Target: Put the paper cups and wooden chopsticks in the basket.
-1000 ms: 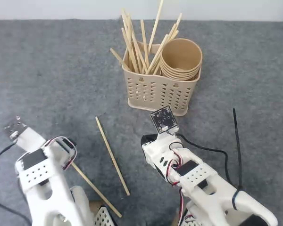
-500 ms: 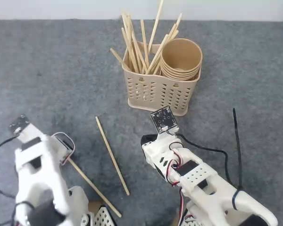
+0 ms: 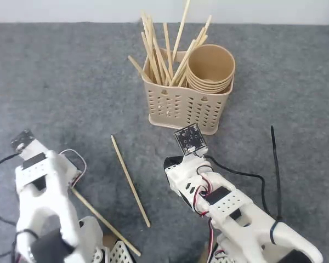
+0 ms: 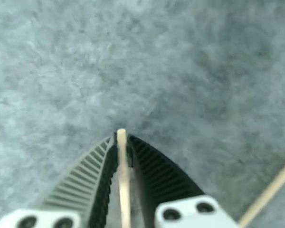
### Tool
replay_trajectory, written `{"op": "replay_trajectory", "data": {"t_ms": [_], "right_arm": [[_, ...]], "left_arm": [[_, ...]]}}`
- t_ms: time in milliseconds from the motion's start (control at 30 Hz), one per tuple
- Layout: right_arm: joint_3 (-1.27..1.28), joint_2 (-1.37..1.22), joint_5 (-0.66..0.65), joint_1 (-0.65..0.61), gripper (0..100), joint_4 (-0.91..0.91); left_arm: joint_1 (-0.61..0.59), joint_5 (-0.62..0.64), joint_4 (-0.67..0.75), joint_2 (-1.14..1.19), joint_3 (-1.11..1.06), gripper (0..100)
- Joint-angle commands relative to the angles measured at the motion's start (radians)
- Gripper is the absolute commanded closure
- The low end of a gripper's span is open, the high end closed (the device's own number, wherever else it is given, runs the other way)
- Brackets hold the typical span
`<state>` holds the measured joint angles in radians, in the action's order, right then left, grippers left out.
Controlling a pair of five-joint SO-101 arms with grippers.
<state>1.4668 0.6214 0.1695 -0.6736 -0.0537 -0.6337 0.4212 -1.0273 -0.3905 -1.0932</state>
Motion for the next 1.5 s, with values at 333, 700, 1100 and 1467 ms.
{"op": "replay_trajectory", "data": {"t_ms": [333,700,1100,1467], "right_arm": [[-0.055,-0.008,0.009,0.005,99.0,-0.008],[-0.054,-0.008,0.009,0.005,99.0,-0.012],[-0.052,-0.008,0.009,0.002,99.0,-0.012],[-0.064,0.002,0.009,-0.097,98.9,-0.09]], "left_arm": [[0.086,0.089,-0.175,-0.605,0.277,99],[0.06,0.321,0.115,-0.531,0.283,99],[-0.048,0.48,0.365,0.14,0.386,99],[-0.078,0.482,0.361,0.621,0.687,99]]}}
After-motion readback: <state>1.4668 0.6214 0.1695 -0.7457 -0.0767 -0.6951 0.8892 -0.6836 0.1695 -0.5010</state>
